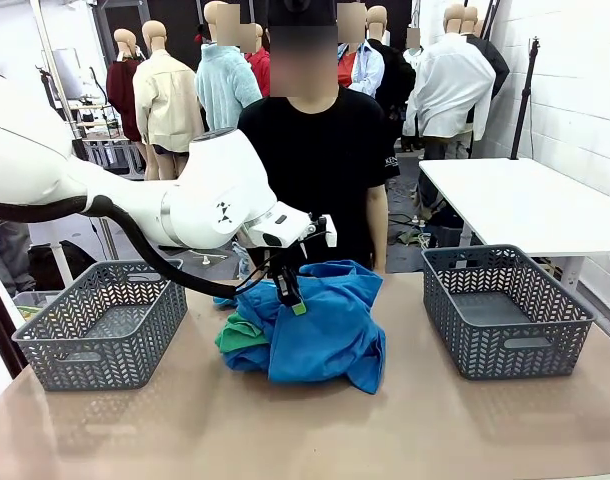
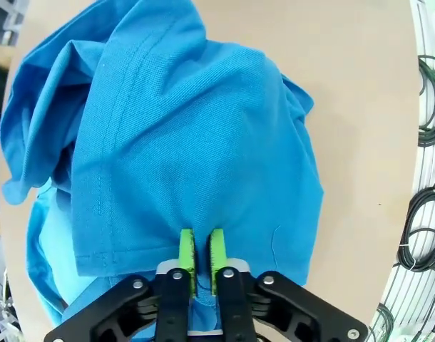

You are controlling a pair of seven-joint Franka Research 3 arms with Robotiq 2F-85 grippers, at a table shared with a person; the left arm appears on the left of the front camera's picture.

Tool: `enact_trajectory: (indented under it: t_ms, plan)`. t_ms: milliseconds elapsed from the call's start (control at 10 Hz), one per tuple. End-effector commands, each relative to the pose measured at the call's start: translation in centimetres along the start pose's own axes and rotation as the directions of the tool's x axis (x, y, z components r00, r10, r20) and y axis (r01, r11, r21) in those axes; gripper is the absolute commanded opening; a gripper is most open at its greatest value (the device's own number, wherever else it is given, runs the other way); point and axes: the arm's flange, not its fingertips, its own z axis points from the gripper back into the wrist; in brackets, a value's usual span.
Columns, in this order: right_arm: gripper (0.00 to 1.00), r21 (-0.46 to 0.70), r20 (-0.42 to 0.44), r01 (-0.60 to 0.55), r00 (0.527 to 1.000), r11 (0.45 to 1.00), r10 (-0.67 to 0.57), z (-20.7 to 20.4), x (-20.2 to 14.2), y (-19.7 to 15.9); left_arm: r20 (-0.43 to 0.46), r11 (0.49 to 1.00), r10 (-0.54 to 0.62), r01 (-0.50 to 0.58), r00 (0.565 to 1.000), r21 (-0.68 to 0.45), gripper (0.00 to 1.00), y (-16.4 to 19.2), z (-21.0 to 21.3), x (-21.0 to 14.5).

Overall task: Sort the tops and bottoms.
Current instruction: Lift clothes from the center of the table with your left hand.

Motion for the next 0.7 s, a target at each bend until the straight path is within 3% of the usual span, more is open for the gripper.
enact_trajectory:
  t_ms: [0,300,600]
  plan:
    - [1.00,-0.005,-0.001,-0.006,1.000,1.000,0.006,0.2,0.0,0.1,0.027,1.000,-0.016,0.017,1.000,-0.001,0.00,-0.4,1.4,-0.3]
    - [1.00,-0.005,-0.001,-0.006,1.000,1.000,0.006,0.2,0.0,0.1,0.089,0.994,-0.075,0.067,0.993,0.083,0.00,0.1,6.6,1.6]
    - [1.00,-0.005,-0.001,-0.006,1.000,1.000,0.006,0.2,0.0,0.1,0.157,0.966,-0.151,0.112,0.976,0.232,0.00,1.1,14.9,5.4]
